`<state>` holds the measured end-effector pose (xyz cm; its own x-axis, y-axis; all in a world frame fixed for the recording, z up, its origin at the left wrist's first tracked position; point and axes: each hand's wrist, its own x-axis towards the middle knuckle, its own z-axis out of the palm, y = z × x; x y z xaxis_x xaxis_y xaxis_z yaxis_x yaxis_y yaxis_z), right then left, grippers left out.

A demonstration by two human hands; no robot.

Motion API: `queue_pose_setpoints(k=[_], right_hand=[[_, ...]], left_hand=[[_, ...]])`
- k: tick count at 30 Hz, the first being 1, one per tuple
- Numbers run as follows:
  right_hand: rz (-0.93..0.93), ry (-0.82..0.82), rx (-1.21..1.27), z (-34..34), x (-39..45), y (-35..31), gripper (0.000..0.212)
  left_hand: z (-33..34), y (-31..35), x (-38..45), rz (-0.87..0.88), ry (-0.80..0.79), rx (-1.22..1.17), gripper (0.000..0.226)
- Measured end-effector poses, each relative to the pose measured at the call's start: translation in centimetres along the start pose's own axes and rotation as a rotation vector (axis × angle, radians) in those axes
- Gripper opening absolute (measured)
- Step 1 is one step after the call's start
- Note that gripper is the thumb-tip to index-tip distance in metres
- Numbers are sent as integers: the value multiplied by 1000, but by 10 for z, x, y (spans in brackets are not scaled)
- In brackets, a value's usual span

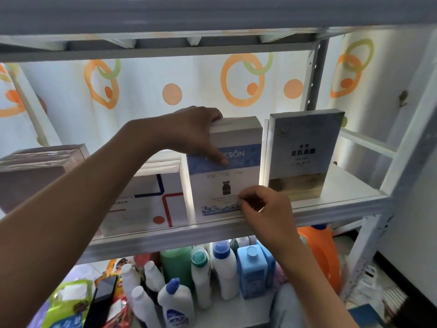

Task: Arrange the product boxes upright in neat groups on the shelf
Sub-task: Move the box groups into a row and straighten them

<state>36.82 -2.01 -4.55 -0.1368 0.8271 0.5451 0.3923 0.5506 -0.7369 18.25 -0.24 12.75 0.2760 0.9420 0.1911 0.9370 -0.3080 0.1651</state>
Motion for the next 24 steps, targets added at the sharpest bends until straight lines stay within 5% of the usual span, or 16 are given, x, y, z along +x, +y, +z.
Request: queue_pose_setpoints(k=[7, 14, 24], right_hand=[[-5, 14, 13, 3, -5, -2, 9], [-8, 23, 24, 2, -7, -2, 12], [26, 23, 18, -1, -12, 0, 11]], left_hand=[[-1, -1, -6, 5, 10, -19, 72], [-9, 17, -10, 19, 12, 80, 119], [0, 59, -6, 224, 282, 135, 93]])
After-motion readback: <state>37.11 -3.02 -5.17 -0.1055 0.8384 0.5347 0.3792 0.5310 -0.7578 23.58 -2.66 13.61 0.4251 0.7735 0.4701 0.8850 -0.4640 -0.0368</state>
